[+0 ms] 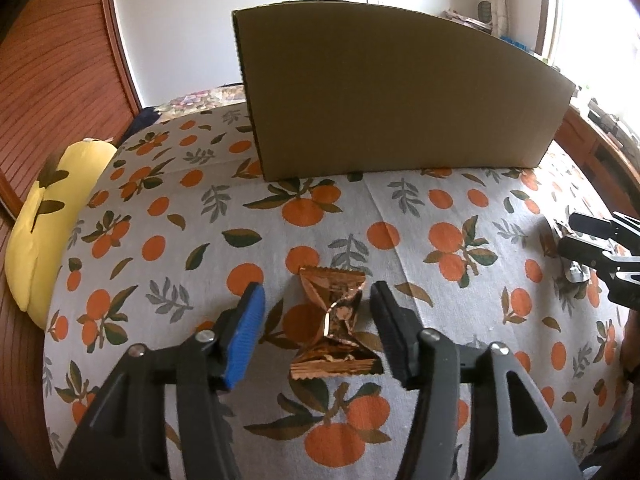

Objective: Organize snacks
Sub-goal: 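Reach the left tool to the brown wrapper candy while the right tool reaches the silver-orange pouch, then close the left tool on the brown candy while the right tool grasps the silver-orange pouch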

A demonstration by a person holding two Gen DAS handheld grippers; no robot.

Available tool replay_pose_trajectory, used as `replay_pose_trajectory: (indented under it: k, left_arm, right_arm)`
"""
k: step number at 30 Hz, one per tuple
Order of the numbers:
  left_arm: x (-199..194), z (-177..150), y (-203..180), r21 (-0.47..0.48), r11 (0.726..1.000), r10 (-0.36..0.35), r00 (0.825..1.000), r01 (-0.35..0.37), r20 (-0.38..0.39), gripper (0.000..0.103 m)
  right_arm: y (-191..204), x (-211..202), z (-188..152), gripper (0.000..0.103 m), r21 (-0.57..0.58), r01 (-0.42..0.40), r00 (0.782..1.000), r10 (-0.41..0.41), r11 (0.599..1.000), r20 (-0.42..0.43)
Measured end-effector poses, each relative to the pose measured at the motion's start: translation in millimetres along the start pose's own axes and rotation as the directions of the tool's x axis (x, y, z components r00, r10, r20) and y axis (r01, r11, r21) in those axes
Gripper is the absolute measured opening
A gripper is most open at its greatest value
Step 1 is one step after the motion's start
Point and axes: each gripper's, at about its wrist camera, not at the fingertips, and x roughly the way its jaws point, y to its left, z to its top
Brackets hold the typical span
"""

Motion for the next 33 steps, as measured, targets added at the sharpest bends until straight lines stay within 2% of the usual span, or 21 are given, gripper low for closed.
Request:
replay_pose_trajectory:
  k: [1, 2, 13, 16, 19, 23, 26, 33]
  left_arm:
    - [1, -1, 3, -0.01, 1.0, 0.007, 1.0, -0.007, 0.006, 0.066]
    - [1, -1, 5, -0.023, 1.0, 0.008, 1.0, -0.008, 0.007, 0.068]
    - [2, -1, 4, -0.013, 1.0, -0.006, 1.0, 0.006, 0.004, 0.072]
    - [1, -1, 4, -0.014, 1.0, -0.021, 1.0, 0.021, 0.01, 0.063]
    - [-2, -1, 5, -0.023, 0.999, -0.035, 0.999, 0.035, 0.023, 0.04]
    - [-5, -3, 7, -0.03, 0.997, -0.076, 0.997, 0.077, 0.03, 0.023]
    - [-9, -5, 6, -0.035, 0.991, -0.125, 0.992, 0.126, 0.035, 0.019]
    - [-24, -10, -3, -0.05, 0.976, -0.207, 0.975, 0.212, 0.081, 0.019]
  right_arm:
    - [0, 0, 0, 0.059, 0.0, 0.0, 1.0, 0.0, 1.0, 0.0]
    - [0, 0, 0, 0.059, 0.0, 0.0, 1.0, 0.0, 1.0, 0.001]
    - [0, 2, -1, 0.059, 0.003, 0.008, 1.0, -0.008, 1.0, -0.005]
    - [-1, 5, 0, 0.059, 0.006, 0.009, 1.0, -0.009, 1.0, -0.018]
    - [2, 6, 0, 0.06, -0.016, 0.027, 0.999, -0.027, 1.0, -0.027]
    - [10, 7, -1, 0.062, -0.056, 0.056, 0.998, -0.058, 0.997, -0.036]
    - [7, 8, 0, 0.066, -0.041, 0.057, 0.997, -0.059, 0.998, -0.054]
    - [6, 8, 1, 0.071, -0.016, 0.075, 0.992, -0.076, 0.997, -0.097]
